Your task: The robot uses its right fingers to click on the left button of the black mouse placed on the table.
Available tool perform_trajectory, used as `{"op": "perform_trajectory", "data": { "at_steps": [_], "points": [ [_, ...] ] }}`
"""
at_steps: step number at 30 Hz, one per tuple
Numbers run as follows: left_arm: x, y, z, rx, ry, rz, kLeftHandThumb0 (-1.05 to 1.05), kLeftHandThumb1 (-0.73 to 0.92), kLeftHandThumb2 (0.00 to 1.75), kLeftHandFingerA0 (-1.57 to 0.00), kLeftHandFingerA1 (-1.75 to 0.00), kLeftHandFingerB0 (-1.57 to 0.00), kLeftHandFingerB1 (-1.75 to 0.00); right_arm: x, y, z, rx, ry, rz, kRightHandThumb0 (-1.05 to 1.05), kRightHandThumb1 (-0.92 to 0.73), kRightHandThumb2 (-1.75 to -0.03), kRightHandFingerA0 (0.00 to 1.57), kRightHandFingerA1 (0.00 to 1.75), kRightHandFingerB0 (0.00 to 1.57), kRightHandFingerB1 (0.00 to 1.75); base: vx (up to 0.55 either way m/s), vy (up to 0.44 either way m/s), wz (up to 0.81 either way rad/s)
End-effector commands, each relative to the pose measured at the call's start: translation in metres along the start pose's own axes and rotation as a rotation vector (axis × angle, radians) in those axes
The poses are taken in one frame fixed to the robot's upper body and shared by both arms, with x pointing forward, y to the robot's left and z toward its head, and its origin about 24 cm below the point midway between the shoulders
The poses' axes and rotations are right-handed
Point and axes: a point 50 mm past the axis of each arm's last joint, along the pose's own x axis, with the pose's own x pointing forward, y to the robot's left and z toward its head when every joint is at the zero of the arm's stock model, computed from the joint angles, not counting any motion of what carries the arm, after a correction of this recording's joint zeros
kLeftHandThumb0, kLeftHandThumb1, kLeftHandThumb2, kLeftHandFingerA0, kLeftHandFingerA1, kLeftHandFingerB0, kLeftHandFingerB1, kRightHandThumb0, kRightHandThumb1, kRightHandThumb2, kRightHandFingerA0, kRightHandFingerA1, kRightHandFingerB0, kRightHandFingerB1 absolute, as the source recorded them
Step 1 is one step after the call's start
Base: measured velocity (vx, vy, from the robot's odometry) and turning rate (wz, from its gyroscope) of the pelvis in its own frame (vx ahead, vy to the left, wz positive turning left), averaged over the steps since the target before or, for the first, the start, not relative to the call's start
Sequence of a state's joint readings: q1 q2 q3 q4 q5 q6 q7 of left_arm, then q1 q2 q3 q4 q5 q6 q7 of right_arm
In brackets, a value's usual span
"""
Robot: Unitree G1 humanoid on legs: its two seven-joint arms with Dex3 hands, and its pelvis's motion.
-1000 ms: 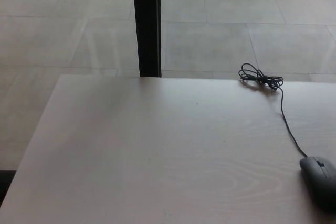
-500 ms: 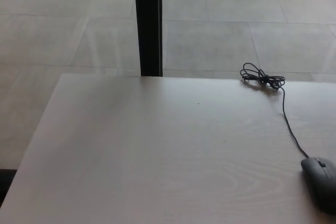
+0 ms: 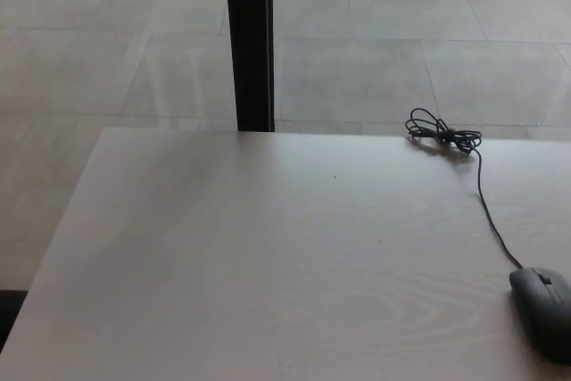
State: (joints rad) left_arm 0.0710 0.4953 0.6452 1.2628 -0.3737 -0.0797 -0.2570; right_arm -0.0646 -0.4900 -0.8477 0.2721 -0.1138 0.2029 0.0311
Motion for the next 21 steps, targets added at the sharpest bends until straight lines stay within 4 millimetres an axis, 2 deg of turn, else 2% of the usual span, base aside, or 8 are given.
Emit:
{"op": "perform_trajectory", "data": {
  "at_steps": [1,3,4,7,8,9,14,21],
  "points": [
    [0.000,0.002,0.001,-0.003,-0.014,0.012,-0.95,0.92,0.84,-0.54,-0.55,-0.42,-0.44,-0.039,-0.023,-0.090,0.371,0.444,-0.228,-0.79,-0.85,-0.66,0.83,1.24,0.52,0.57,0.00,0.000,0.00],
    [-0.001,0.002,0.000,-0.001,-0.012,0.006,-0.90,0.81,1.22,-0.49,-0.63,-0.33,-0.52,-0.046,-0.022,-0.105,0.432,0.517,-0.271,-0.75,-0.85,-0.69,0.81,1.47,0.65,0.81,0.00,0.000,0.00],
    [-0.001,0.003,0.000,0.012,-0.016,0.005,-0.96,0.92,0.85,-0.50,-0.56,-0.35,-0.44,-0.050,-0.020,-0.112,0.466,0.539,-0.283,-0.74,-0.88,-0.66,0.68,1.00,0.52,0.61,0.00,0.000,0.00],
    [-0.001,0.004,0.003,-0.004,-0.025,0.005,-0.87,0.82,1.21,-0.47,-0.64,-0.34,-0.54,-0.065,-0.014,-0.132,0.540,0.610,-0.304,-0.73,-0.70,-1.04,0.52,0.72,0.26,0.52,0.00,0.000,0.00],
    [-0.001,0.003,0.004,-0.009,-0.023,0.014,-0.98,0.92,0.90,-0.53,-0.62,-0.36,-0.47,-0.069,-0.011,-0.138,0.552,0.626,-0.307,-0.75,-0.85,-0.65,0.46,0.46,0.28,0.37,0.00,0.000,0.00],
    [-0.001,0.004,0.003,-0.004,-0.025,0.008,-0.92,0.83,1.22,-0.47,-0.64,-0.34,-0.55,-0.072,-0.009,-0.142,0.562,0.634,-0.307,-0.74,-0.85,-0.65,0.44,0.45,0.28,0.37,0.00,0.000,0.00],
    [-0.002,0.005,0.003,-0.003,-0.026,0.012,-0.97,0.91,0.86,-0.49,-0.57,-0.34,-0.45,-0.081,-0.002,-0.152,0.612,0.632,-0.282,-0.76,-0.82,-0.65,0.47,0.44,0.26,0.35,0.00,0.000,0.00],
    [-0.002,0.007,0.003,-0.010,-0.032,0.012,-0.86,0.81,1.20,-0.43,-0.62,-0.33,-0.54,-0.090,0.011,-0.157,0.478,0.626,-0.162,-0.77,-0.67,-1.00,0.37,0.57,0.18,0.45,0.00,0.000,0.00]
  ]
}}
